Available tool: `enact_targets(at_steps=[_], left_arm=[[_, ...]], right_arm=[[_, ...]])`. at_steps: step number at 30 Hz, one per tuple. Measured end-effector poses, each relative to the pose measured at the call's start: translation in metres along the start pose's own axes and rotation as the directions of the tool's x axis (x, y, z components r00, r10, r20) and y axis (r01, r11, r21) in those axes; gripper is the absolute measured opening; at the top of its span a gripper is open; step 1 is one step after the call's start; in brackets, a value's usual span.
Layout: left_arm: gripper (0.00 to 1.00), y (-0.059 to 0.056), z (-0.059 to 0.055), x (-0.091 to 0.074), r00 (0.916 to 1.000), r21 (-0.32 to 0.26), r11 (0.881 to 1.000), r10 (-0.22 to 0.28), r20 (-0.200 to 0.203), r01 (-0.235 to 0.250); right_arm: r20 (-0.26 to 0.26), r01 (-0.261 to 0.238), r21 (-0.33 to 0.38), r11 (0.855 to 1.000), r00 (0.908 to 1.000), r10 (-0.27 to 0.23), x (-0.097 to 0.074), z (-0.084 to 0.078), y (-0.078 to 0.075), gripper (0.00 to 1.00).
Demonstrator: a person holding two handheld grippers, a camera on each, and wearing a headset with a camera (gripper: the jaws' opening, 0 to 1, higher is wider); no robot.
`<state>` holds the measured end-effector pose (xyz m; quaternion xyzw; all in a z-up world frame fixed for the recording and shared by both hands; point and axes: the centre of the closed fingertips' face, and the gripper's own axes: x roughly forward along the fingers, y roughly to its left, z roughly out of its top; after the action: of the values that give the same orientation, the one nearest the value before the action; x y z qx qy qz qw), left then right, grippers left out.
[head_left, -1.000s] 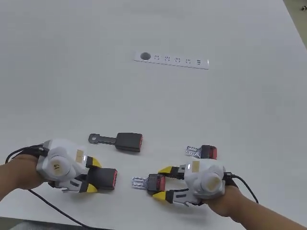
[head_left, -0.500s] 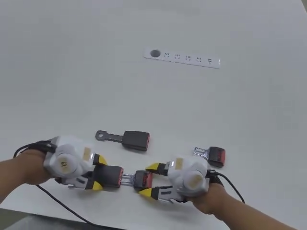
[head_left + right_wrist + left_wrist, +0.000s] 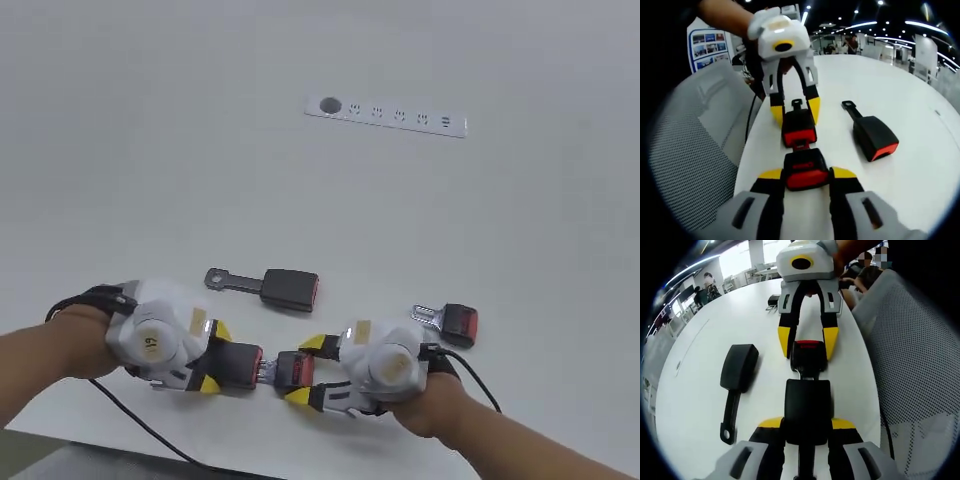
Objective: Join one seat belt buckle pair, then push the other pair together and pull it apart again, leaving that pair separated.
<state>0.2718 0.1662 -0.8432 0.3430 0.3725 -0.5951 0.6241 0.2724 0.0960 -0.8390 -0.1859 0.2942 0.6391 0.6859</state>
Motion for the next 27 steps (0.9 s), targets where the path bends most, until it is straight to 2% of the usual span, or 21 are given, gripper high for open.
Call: enact_targets(at_steps=[5, 7, 10, 16, 22, 27], left_arm=[[0.34, 0.000, 0.001, 0.001, 0.9999, 0.003, 1.000, -0.005, -0.010, 0.005], [0.34, 0.000, -0.002, 0.000, 0.9996, 0.004, 1.000, -0.007, -0.026, 0.007], [0.34, 0.001, -0.001, 0.000, 0.9999, 0.002, 1.000, -0.006, -0.011, 0.006], [0.34, 0.001, -0.001, 0.000, 0.9999, -0.001, 1.000, -0.005, -0.012, 0.005], [0.34, 0.000, -0.002, 0.000, 0.9999, -0.014, 1.000, -0.003, 0.013, 0.003], [0.34, 0.001, -0.002, -0.001, 0.9982, -0.035, 0.999, 0.000, 0.059, 0.002]], right_arm=[[0.011, 0.011, 0.032, 0.999, 0.9999, -0.011, 0.010, 0.007, 0.002, 0.34], [0.001, 0.030, 0.049, 0.998, 0.9995, -0.030, 0.012, 0.012, 0.001, 0.34], [-0.022, 0.021, 0.046, 0.999, 0.9995, -0.020, 0.011, 0.009, 0.000, 0.34], [-0.024, 0.030, 0.044, 0.999, 0.9993, -0.029, 0.012, 0.008, 0.000, 0.34], [-0.031, 0.038, 0.041, 0.998, 0.9989, -0.037, 0.012, 0.008, 0.001, 0.34], [-0.011, 0.045, 0.033, 0.998, 0.9990, -0.044, 0.011, 0.007, 0.002, 0.34]])
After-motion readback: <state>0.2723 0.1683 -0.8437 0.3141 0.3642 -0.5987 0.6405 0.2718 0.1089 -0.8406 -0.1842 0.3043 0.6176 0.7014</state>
